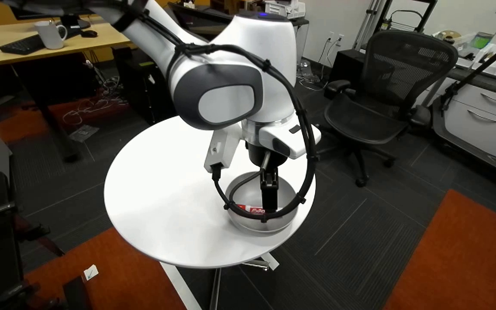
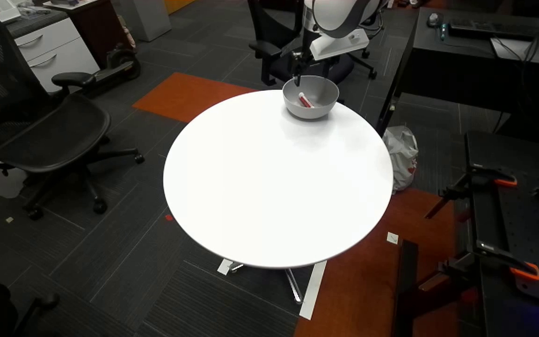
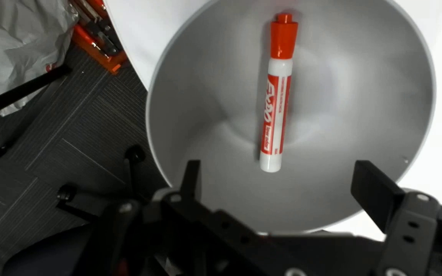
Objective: Remove the marker from the bowl and put it on the table
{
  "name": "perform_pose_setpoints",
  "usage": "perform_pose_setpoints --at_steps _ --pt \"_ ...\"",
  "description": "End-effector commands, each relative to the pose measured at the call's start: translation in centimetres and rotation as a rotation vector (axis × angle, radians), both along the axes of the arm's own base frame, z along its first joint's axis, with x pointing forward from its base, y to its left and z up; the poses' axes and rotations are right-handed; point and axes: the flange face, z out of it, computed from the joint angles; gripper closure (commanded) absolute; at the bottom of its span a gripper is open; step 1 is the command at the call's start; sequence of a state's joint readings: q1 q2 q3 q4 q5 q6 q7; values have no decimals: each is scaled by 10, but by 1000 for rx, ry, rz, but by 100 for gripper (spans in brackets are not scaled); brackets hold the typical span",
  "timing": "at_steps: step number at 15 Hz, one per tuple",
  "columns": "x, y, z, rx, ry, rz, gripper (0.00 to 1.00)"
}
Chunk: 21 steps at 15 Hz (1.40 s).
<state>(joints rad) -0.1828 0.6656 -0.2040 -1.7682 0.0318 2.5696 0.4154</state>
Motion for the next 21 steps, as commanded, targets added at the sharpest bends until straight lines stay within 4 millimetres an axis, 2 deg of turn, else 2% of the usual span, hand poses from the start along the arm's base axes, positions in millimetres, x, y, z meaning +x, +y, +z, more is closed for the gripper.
perform_pose_setpoints --at_steps 1,16,17,18,21 --pt "9 -4 -11 20 31 -4 0" --pt "21 -12 -56 48 124 -19 0" --pt "22 -12 -58 47 128 -20 25" --pt "22 -12 -61 46 132 -21 28" --pt "24 -14 -64 50 137 -24 51"
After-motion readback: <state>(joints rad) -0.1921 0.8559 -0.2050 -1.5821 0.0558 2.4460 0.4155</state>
